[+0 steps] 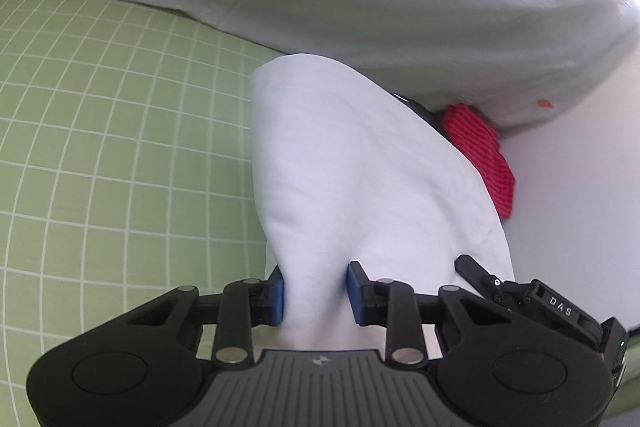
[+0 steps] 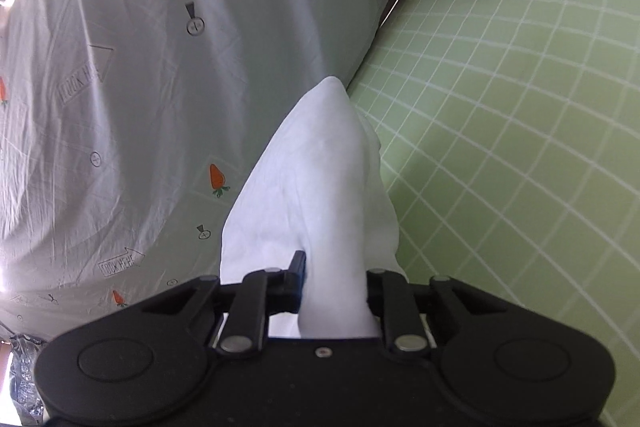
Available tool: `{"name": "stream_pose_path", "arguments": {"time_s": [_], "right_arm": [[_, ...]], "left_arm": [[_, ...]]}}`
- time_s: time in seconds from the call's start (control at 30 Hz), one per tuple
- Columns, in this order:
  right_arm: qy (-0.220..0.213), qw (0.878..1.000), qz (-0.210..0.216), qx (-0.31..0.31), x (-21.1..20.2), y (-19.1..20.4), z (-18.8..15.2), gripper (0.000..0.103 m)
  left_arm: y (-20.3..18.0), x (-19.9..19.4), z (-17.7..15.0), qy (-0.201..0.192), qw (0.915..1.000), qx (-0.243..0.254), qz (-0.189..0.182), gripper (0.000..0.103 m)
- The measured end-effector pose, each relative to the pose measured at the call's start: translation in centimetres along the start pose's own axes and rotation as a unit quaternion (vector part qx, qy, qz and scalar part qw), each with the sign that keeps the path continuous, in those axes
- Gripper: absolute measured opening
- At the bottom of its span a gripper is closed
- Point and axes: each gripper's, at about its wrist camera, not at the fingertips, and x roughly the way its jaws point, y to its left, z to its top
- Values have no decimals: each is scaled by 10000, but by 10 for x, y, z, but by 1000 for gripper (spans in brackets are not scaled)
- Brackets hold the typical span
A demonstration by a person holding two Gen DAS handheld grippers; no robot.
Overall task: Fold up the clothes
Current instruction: 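Grasp the folded trousers bundle with both grippers and lift it, then carry the bundle onto the red checked cloth stack and open both grippers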
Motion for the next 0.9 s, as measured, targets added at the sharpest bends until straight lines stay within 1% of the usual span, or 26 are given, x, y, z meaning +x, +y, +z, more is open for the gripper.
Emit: {"name": "stream_pose_path", "arguments": {"time_s": [0.1,0.17,0.27,0.33,0.43,0.53,0.63,0.67,0.77,0.9], "right_arm": [[-229,9997,4,-37,-30,-4,-3,19],[-315,9995,29,-1,-48,-10,3,19],[-369,9992,131,13,-70,-26,19,19],[-381,9990,250,7,-84,-42,37,19],[-247,9988,386,-172,-100,-67,77,19],[-68,9968,471,-647,-116,-78,126,19],[-16,9926,559,-1074,-131,-88,176,19],[-28,9916,542,-1172,-135,-91,193,19],[-66,9892,676,-1297,-143,-95,242,19],[-158,9816,843,-1704,-139,-95,307,19]], "left_arm": [[-19,-3,-15,-3,9999,46,-147,32],[-33,-6,-25,-20,9997,83,-236,32],[-66,-4,-44,-205,9993,205,-221,31],[-90,6,-56,-308,9991,199,-202,32],[-125,26,-76,-452,9987,-106,-223,32],[-166,50,-94,-577,9975,-346,-209,32],[-205,77,-99,-685,9955,-585,-285,32],[-218,86,-99,-722,9949,-631,-307,32],[-254,107,-82,-851,9946,-484,-351,32],[-301,135,-59,-1022,9935,-287,-409,32]]}}
